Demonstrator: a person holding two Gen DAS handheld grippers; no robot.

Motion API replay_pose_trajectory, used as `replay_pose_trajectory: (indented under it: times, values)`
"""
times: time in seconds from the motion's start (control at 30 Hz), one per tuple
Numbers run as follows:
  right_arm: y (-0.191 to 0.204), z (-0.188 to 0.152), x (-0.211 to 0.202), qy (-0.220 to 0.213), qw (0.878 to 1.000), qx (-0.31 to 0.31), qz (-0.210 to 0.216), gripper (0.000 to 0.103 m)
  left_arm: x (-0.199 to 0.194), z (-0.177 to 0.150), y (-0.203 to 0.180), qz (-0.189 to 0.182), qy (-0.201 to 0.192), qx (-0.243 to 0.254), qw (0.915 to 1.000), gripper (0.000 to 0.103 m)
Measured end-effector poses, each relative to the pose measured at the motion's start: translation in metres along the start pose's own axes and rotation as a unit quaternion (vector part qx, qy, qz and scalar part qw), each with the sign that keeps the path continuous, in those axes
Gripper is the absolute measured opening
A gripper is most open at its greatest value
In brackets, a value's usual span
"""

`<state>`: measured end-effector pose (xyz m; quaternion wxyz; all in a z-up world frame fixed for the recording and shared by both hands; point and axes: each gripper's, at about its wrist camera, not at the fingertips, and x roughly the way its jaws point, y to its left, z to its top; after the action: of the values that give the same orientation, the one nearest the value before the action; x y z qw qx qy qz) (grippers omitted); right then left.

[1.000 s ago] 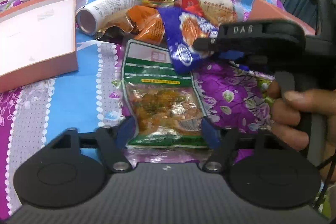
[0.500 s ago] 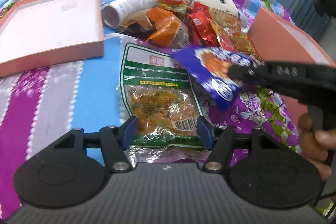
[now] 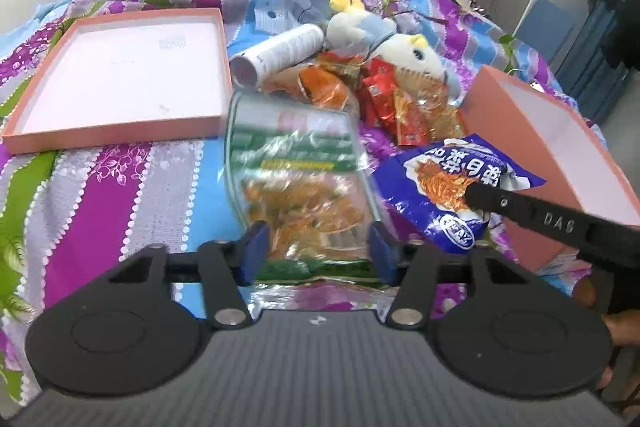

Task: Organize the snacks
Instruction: 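Grasp the green-labeled snack bag with left tool while right tool grasps blue snack bag, then carry both held bags over the open pink box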

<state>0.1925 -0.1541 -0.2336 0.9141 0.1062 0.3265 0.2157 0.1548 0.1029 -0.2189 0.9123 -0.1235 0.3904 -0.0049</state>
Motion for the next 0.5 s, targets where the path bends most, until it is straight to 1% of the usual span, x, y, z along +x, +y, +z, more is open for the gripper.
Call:
replay_pose_trajectory:
  times: [0.07,0.17,0.23,0.3,0.4,0.43,0.47,0.5]
  values:
    - [0.005,0.0,-0.011,-0.003,1.0,-0.006,-0.002,0.01,-0.011,0.002,-0.003,-0.004,0.001,-0.003,1.0,0.04]
    - [0.011,-0.001,-0.026,-0.013,1.0,-0.016,-0.012,0.01,-0.022,-0.001,-0.008,-0.009,-0.002,0.002,1.0,0.035]
    - [0.014,-0.004,-0.032,-0.014,0.999,-0.02,-0.021,0.01,-0.021,-0.006,-0.007,-0.001,0.005,0.002,1.0,0.035]
    - [0.015,-0.009,-0.035,-0.01,0.999,-0.024,-0.025,0.01,-0.02,-0.012,-0.003,-0.013,0.014,-0.012,0.9997,0.035]
    - [0.017,-0.021,-0.038,0.003,0.999,-0.033,-0.03,0.01,-0.016,-0.021,0.004,-0.01,0.025,-0.033,0.9991,0.038]
    - [0.017,-0.025,-0.038,0.008,0.999,-0.037,-0.03,0.01,-0.013,-0.024,0.007,-0.011,0.03,-0.041,0.9987,0.041]
    - [0.018,-0.029,-0.038,0.014,0.999,-0.04,-0.031,0.01,-0.01,-0.026,0.01,-0.008,0.035,-0.053,0.998,0.052]
    - [0.018,-0.033,-0.038,0.019,0.998,-0.042,-0.031,0.01,-0.006,-0.029,0.014,-0.005,0.039,-0.063,0.9972,0.067]
